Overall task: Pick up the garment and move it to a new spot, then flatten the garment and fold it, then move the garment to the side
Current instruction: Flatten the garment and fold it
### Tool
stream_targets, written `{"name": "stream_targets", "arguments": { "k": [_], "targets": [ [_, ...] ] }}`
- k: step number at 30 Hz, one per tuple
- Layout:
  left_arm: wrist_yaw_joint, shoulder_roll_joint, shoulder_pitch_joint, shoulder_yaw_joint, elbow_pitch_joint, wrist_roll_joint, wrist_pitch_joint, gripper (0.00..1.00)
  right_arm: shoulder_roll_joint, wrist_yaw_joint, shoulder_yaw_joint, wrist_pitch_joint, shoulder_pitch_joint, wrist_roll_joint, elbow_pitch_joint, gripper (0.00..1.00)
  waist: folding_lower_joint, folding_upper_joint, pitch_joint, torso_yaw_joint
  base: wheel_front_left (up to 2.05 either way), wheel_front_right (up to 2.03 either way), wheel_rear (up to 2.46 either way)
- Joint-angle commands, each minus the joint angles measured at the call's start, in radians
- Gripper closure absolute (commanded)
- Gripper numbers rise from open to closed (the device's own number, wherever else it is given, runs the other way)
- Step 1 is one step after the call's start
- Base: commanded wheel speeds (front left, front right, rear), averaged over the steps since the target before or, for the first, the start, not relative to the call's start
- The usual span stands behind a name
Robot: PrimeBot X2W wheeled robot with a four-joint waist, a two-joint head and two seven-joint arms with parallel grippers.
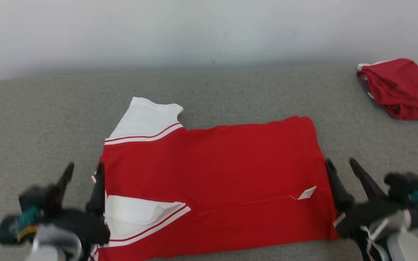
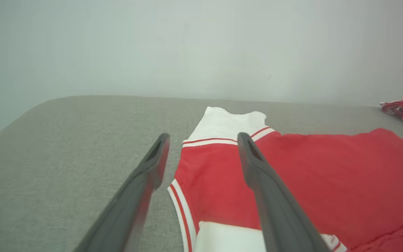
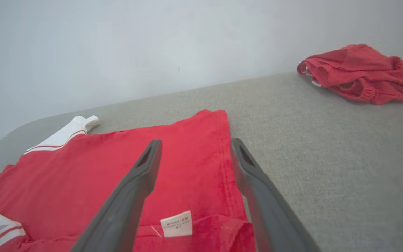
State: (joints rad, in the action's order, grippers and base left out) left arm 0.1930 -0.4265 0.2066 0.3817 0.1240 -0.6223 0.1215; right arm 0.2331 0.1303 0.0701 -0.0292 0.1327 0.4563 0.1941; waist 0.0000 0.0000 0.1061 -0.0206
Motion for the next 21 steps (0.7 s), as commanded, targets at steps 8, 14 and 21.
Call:
{"name": "stream_targets", "arguments": {
  "k": [8, 14, 21],
  "targets": [
    [-0.102, -0.048, 0.362, -0.001, 0.098, -0.052, -0.234, 0.0, -0.041, 0.0, 0.085, -0.007, 0.317, -0.01, 0.137, 0.0, 0.0, 0.0, 0.154, -0.096, 0.0, 0.0, 0.0],
    [-0.155, -0.059, 0.584, 0.007, 0.27, -0.075, -0.372, 0.0, -0.074, 0.0, 0.14, 0.032, 0.543, -0.011, 0.346, 0.0, 0.0, 0.0, 0.24, -0.152, 0.0, 0.0, 0.0],
    [-0.179, -0.051, 0.748, 0.018, 0.506, -0.066, -0.411, 0.0, -0.109, 0.0, 0.217, 0.116, 0.703, 0.018, 0.513, 0.0, 0.0, 0.0, 0.304, -0.209, 0.0, 0.0, 0.0]
  ]
}}
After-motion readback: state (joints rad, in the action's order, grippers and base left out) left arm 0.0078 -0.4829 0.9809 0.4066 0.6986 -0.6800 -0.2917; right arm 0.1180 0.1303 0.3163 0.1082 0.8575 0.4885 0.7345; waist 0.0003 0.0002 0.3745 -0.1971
